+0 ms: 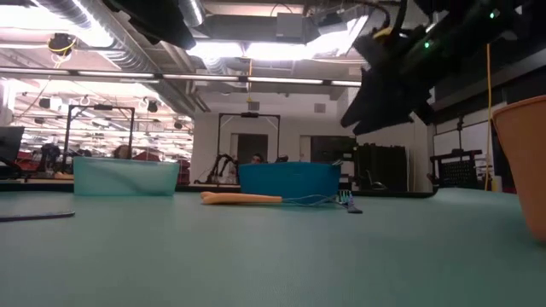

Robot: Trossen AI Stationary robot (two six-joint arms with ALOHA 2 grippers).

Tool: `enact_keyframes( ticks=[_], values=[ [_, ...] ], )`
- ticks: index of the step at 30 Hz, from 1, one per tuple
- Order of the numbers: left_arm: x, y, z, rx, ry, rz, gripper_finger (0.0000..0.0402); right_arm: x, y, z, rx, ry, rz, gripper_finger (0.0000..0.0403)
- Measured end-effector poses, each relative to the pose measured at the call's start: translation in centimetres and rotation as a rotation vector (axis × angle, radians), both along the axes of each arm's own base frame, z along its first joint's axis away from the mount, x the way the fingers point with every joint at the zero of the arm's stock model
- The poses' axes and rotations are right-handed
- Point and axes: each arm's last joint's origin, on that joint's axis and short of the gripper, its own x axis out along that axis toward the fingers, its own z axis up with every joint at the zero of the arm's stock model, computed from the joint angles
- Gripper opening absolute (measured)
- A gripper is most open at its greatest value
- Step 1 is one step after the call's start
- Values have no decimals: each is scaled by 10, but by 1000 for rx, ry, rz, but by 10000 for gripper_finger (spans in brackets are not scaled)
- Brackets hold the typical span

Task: Sort silverware by color (type)
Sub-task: Put the purple fork into the blue bin

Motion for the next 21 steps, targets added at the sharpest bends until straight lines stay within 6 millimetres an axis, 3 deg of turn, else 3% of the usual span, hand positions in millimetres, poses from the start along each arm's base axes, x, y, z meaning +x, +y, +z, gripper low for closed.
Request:
enact_keyframes(
  ticks=[7, 21],
  values=[
    [0, 1, 0, 15, -7, 16, 59, 9, -16, -21, 60, 37, -113, 154],
    [0, 1, 0, 29, -12, 30, 59, 19, -51, -57, 212, 176, -159, 154]
  ],
)
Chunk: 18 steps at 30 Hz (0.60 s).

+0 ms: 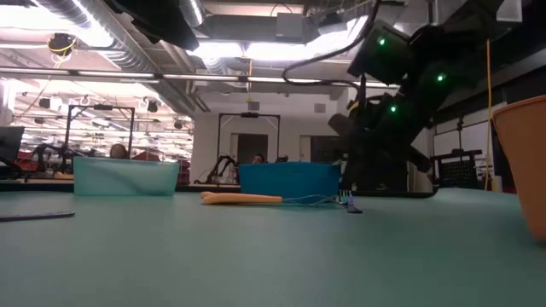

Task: Sort silverware by color (type)
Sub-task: Put the purple fork into the blue bin

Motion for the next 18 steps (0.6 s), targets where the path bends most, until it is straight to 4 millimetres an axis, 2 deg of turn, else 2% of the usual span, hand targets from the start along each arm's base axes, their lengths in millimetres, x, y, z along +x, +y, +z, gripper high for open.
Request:
enact_keyframes(
  ticks=[18],
  values=[
    [0, 0, 0, 2, 0, 1, 59, 3, 0, -17, 47, 34, -19, 154]
  ],
)
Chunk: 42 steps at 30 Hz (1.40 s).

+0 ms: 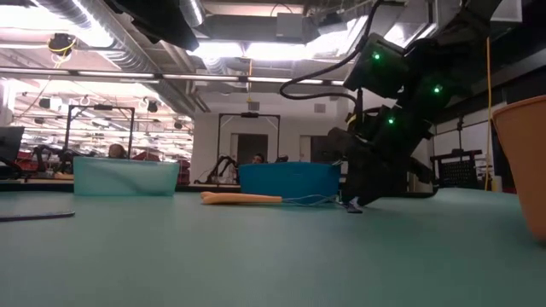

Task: Sort silverware by color (type)
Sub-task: Put the purple fork into the blue bin

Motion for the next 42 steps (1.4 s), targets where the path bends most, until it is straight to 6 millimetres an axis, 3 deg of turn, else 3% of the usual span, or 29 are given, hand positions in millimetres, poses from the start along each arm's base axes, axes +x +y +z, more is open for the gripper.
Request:
enact_keyframes(
  ticks=[13, 22, 42],
  values=[
    [0, 0, 0, 1, 0, 0, 59, -1, 1, 0, 14, 41, 60, 154],
    [0, 0, 0, 16, -2, 5, 59, 3, 2, 13, 15, 199, 138, 154],
    [0, 3, 0, 72, -20, 59, 59, 2, 3, 12, 33, 234, 148, 154]
  ],
)
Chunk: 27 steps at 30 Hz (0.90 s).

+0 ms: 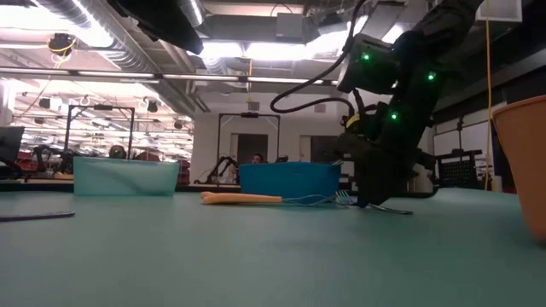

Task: Sort silverware by color (type)
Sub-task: Put the purple fork into the blue bin

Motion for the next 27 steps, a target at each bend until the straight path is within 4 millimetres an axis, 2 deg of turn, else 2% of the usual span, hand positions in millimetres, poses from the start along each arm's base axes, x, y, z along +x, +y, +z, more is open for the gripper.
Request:
enact_keyframes(
  ticks=[11, 20, 27],
  values=[
    [0, 0, 0, 0, 0, 0, 59, 1, 0, -6, -3, 23, -1, 147],
    [0, 0, 0, 0, 0, 0, 59, 1, 0, -7, -17, 23, -5, 67],
    [0, 0, 0, -1, 0, 0, 59, 1, 0, -7, -21, 25, -5, 22]
  ],
)
